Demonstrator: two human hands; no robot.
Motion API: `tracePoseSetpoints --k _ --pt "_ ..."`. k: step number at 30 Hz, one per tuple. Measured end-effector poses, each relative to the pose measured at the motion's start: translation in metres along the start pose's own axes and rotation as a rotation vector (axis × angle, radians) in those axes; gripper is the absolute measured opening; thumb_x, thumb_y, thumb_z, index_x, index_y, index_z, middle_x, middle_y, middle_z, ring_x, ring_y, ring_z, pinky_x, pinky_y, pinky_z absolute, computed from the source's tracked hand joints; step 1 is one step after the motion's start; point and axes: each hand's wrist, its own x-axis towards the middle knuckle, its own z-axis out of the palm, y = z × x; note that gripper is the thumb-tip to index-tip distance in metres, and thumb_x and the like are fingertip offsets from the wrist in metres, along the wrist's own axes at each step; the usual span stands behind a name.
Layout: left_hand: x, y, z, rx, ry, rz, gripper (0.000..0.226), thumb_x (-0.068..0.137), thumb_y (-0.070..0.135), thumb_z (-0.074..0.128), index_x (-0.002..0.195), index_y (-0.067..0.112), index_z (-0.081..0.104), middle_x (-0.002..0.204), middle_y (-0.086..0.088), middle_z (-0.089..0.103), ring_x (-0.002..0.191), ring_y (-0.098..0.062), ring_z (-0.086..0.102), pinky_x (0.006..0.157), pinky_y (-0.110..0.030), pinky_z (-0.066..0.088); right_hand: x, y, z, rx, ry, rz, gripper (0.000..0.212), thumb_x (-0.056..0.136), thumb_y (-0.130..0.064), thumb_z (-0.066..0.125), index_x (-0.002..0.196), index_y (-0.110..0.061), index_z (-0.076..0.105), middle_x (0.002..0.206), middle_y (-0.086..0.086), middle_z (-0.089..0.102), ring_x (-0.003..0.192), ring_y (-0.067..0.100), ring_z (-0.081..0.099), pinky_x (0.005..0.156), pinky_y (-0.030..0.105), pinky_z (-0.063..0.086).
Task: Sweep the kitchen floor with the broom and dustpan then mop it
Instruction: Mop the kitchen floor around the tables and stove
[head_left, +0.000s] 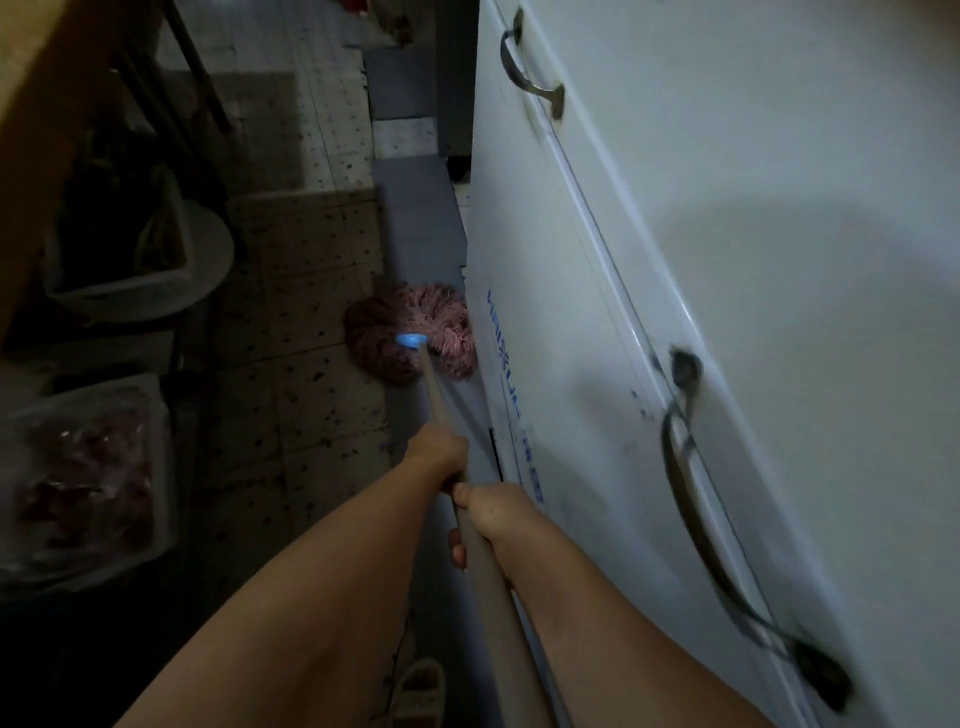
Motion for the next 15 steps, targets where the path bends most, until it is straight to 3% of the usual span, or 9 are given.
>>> tracePoseSetpoints --k 3,5,9,11,15 --pt "-0.040 -0.024 0.020 -0.003 -0.010 0.004 0.035 0.096 0.014 0.045 0.123 -0.006 0.053 0.126 -0.021 0.057 0.102 -0.031 0.058 0.080 -0.033 0.046 -0.028 0.041 -0.008 0.016 -0.021 0.044 0.024 0.095 -0.023 0.055 0.095 0.001 0.056 0.070 0.016 0.057 0.048 0.022 0.053 0.040 0.024 0.047" --pt "-0.067 -0.039 0.035 -0.003 -0.005 -0.013 0.027 0.096 0.015 0.046 0.109 -0.006 0.057 0.123 -0.021 0.057 0.090 -0.026 0.052 0.076 -0.032 0.044 -0.043 0.068 -0.012 0.017 -0.022 0.061 0.026 0.095 -0.022 0.055 0.078 -0.002 0.052 0.066 0.015 0.057 0.048 0.021 0.052 0.042 0.026 0.048" --pt "-0.117 -0.072 0.065 -0.024 -0.006 -0.062 0.022 0.097 0.018 0.049 0.103 -0.001 0.057 0.109 -0.019 0.057 0.089 -0.028 0.051 0.078 -0.034 0.044 -0.081 0.125 -0.020 -0.010 -0.043 0.047 0.025 0.096 -0.019 0.053 0.078 -0.004 0.049 0.064 0.014 0.055 0.047 0.019 0.052 0.042 0.027 0.048" --pt "-0.142 -0.092 0.080 -0.009 -0.009 -0.051 0.020 0.097 0.018 0.048 0.102 -0.001 0.056 0.106 -0.020 0.057 0.094 -0.030 0.055 0.080 -0.035 0.046 -0.104 0.153 -0.026 -0.027 -0.055 0.032 0.025 0.097 -0.018 0.051 0.077 -0.003 0.049 0.062 0.012 0.054 0.047 0.018 0.050 0.040 0.025 0.046" --pt "-0.180 -0.120 0.098 -0.002 -0.012 -0.074 0.037 0.096 0.020 0.050 0.121 -0.007 0.052 0.125 -0.020 0.056 0.114 -0.033 0.055 0.092 -0.035 0.046 -0.133 0.196 -0.031 -0.051 -0.085 0.028 0.025 0.098 -0.016 0.049 0.075 -0.005 0.048 0.062 0.010 0.052 0.048 0.016 0.049 0.036 0.020 0.042"
